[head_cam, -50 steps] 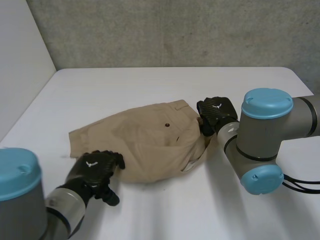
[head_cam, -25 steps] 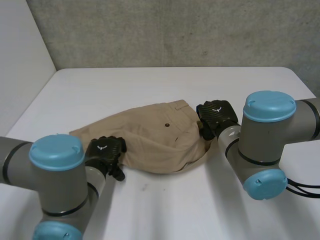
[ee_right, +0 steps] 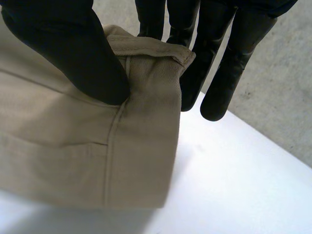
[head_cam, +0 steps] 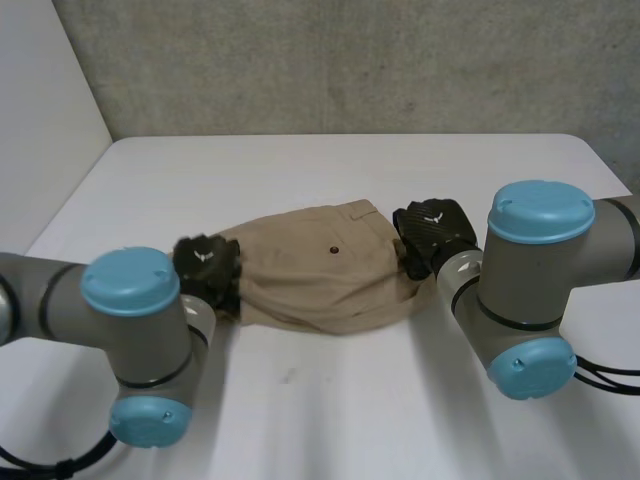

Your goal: Fold the shorts.

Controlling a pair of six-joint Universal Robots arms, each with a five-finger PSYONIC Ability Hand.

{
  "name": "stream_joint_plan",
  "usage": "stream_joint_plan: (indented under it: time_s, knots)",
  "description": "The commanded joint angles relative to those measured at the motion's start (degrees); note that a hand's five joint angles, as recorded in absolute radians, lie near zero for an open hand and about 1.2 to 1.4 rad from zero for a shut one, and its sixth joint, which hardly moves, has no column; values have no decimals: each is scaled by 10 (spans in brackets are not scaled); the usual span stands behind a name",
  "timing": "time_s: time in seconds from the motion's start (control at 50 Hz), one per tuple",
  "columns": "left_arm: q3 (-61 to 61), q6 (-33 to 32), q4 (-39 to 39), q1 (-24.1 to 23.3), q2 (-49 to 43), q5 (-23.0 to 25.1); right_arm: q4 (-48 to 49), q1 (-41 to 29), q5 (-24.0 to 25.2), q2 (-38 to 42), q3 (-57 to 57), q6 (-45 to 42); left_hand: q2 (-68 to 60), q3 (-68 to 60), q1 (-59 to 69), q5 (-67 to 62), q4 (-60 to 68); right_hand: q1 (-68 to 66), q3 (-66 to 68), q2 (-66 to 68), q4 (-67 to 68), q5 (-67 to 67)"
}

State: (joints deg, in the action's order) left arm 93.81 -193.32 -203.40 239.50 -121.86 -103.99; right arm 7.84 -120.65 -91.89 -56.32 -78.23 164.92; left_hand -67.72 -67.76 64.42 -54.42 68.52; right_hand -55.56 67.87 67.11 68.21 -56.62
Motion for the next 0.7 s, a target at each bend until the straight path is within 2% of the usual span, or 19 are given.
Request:
stream_joint_plan:
  time_s: [0.02,0.14,0.16,0.24,0.46,0.6,0.7]
  knots:
    - [17,-34,-11,6,113,14,-7,1,-1,-41,-3,-54,-123,-122,156,-156,115,-244,121,129,118,-134]
    - [10,-36,17,21,215,62,-38,6,0,-120,-1,-101,-123,-122,156,-156,115,-244,121,129,118,-134]
    - [2,-36,33,32,251,85,-43,6,0,-132,0,-107,-123,-122,156,-156,115,-244,121,129,118,-134]
    - [-41,-34,73,44,319,123,-46,7,4,-188,10,-118,-123,-122,156,-156,115,-244,121,129,118,-134]
    - [-209,-29,175,43,454,128,-41,9,20,-358,92,-113,-123,-122,156,-156,115,-244,121,129,118,-134]
    - [-260,-29,188,47,501,128,-45,7,18,-397,123,-115,-123,-122,156,-156,115,-244,121,129,118,-134]
    - [-252,-29,199,50,484,130,-65,16,17,-389,126,-116,-123,-122,156,-156,115,-244,121,129,118,-134]
